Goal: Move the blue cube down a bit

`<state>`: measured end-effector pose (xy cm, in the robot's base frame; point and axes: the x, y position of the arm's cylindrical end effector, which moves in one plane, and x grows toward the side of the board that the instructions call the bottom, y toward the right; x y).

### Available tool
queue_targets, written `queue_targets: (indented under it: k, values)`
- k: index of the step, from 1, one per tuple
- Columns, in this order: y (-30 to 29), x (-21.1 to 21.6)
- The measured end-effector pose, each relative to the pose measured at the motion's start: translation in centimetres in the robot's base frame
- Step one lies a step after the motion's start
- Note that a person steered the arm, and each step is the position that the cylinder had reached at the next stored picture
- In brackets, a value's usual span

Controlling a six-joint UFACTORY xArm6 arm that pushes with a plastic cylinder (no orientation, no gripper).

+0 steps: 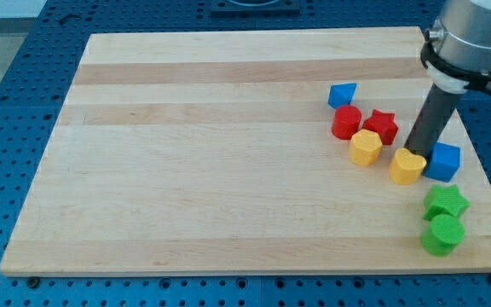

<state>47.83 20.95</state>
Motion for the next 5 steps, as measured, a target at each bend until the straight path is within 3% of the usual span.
queue_targets:
  k: [2, 3, 5]
  values:
    - [-0.4, -1.5]
    - [0.7, -7.4]
    - [8.4, -5.7]
